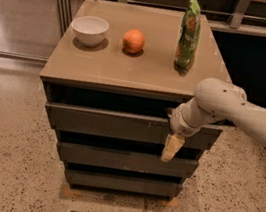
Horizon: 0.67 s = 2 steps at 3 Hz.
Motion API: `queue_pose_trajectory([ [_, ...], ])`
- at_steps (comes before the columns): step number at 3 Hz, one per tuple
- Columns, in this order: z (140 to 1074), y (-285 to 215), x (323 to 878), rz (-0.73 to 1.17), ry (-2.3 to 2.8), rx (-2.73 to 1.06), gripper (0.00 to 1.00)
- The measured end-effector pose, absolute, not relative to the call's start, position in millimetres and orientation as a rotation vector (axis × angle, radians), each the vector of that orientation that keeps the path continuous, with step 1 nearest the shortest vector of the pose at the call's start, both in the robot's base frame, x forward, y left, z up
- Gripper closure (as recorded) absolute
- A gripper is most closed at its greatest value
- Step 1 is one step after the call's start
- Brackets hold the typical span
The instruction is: Open top drawer
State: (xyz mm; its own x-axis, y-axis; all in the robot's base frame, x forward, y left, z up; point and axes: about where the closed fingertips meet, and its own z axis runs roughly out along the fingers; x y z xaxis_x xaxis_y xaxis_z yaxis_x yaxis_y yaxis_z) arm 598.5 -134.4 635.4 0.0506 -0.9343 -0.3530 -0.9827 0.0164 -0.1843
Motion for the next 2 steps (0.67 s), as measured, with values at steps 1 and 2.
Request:
queue_pose_trajectory([
  [1,635.2,-134.3,598.4,0.177,1.925,-1.96,0.0],
  [2,637.4,-138.1,587.0,0.237,1.942,-1.976,0.0],
])
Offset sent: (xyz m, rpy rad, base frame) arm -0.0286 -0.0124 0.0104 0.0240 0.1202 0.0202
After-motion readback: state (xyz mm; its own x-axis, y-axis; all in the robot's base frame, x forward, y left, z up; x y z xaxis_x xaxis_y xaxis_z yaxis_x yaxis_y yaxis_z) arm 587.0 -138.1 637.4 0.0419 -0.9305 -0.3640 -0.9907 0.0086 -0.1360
